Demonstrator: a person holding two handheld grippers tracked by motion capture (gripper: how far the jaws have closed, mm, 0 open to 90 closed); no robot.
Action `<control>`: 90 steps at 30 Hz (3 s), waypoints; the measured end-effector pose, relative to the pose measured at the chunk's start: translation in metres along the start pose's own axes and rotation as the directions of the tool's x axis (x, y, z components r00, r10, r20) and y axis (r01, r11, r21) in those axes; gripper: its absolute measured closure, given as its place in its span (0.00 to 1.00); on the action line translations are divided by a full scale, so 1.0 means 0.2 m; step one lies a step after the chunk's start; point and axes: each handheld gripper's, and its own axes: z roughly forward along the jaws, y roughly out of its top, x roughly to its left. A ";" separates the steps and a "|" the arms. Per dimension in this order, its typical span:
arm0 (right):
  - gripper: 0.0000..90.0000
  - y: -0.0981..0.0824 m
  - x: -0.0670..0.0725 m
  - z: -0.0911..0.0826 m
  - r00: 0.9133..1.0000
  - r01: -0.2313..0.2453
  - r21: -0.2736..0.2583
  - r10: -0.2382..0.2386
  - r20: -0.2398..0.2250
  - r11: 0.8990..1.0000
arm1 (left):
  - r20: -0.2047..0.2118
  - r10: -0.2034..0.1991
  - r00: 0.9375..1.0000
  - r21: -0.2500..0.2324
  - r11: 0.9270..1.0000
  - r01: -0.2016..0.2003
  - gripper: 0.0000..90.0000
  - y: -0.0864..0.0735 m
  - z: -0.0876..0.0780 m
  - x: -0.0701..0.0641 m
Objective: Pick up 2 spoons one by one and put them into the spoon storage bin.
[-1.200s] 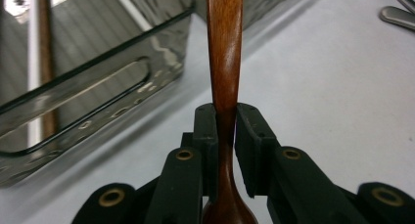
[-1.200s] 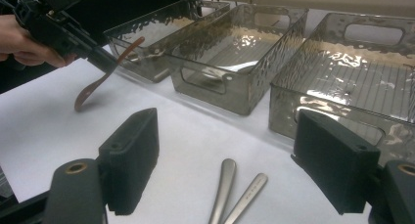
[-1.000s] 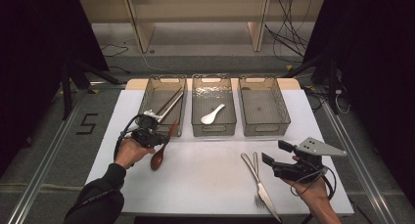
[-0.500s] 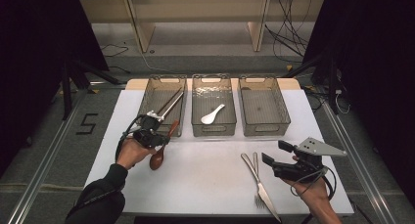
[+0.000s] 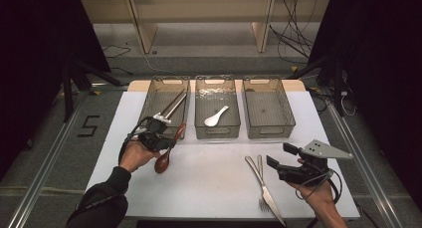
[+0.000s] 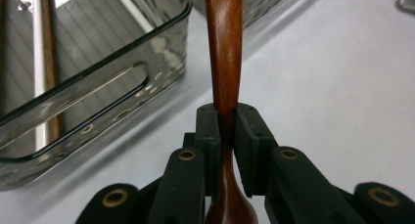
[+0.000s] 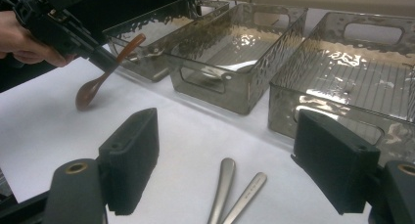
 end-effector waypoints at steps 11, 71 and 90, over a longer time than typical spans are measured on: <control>0.29 0.00 0.00 0.00 1.000 -0.001 -0.002 0.001 0.001 1.000 | 0.024 0.012 1.000 -0.029 0.999 -0.012 0.90 0.06 -0.02 -0.04; 0.29 0.00 -0.01 -0.01 1.000 -0.010 -0.012 0.010 -0.007 1.000 | 0.026 0.052 0.998 -0.208 0.977 -0.046 0.89 0.87 -0.01 -0.14; 0.29 0.00 -0.02 -0.01 1.000 -0.008 -0.012 0.007 -0.008 1.000 | 0.003 0.009 1.000 -0.201 0.980 -0.008 0.89 0.89 0.14 -0.09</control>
